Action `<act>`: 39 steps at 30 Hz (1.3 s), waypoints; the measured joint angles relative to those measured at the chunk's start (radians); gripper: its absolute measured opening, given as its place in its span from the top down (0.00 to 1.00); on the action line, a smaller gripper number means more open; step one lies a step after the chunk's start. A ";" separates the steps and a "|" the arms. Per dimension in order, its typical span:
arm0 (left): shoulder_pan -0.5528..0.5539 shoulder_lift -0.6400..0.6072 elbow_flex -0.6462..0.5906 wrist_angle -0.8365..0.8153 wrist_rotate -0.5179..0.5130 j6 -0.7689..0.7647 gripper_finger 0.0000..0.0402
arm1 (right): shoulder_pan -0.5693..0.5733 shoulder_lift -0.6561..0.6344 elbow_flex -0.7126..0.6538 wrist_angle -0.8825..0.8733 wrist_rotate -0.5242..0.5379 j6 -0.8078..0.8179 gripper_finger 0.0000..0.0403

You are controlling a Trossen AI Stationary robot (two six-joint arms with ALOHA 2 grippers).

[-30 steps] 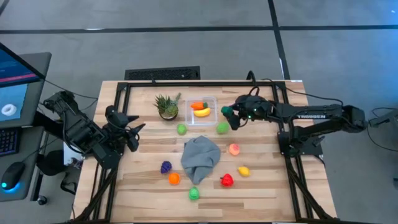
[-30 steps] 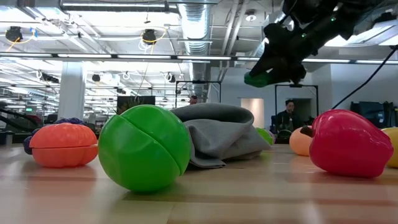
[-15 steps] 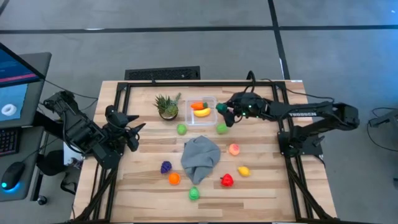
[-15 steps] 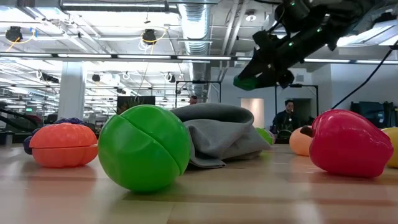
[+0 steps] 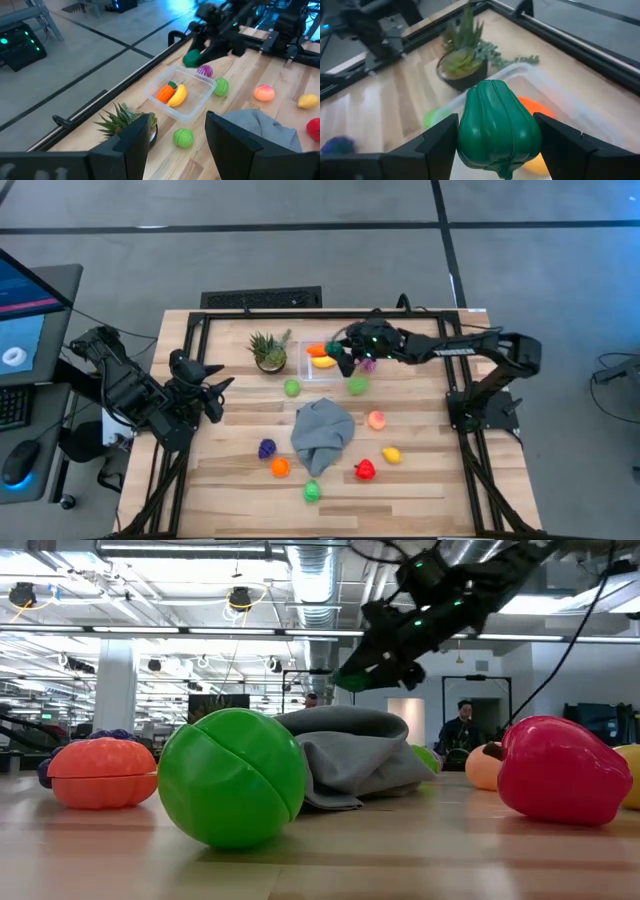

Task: Pick and placing Produce into tupperware
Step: Put the green bell pepper into the transparent container

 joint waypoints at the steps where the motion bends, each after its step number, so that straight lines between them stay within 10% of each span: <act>1: 0.000 0.000 0.000 0.002 -0.004 0.000 0.55 | -0.009 0.020 0.021 -0.011 -0.008 0.000 0.32; 23: 0.000 0.003 0.000 0.001 -0.012 -0.001 0.55 | -0.054 0.375 0.396 -0.288 -0.087 0.001 0.32; 39: 0.000 0.003 0.000 -0.011 -0.023 0.000 0.55 | 0.017 0.385 0.419 -0.292 0.121 0.009 0.32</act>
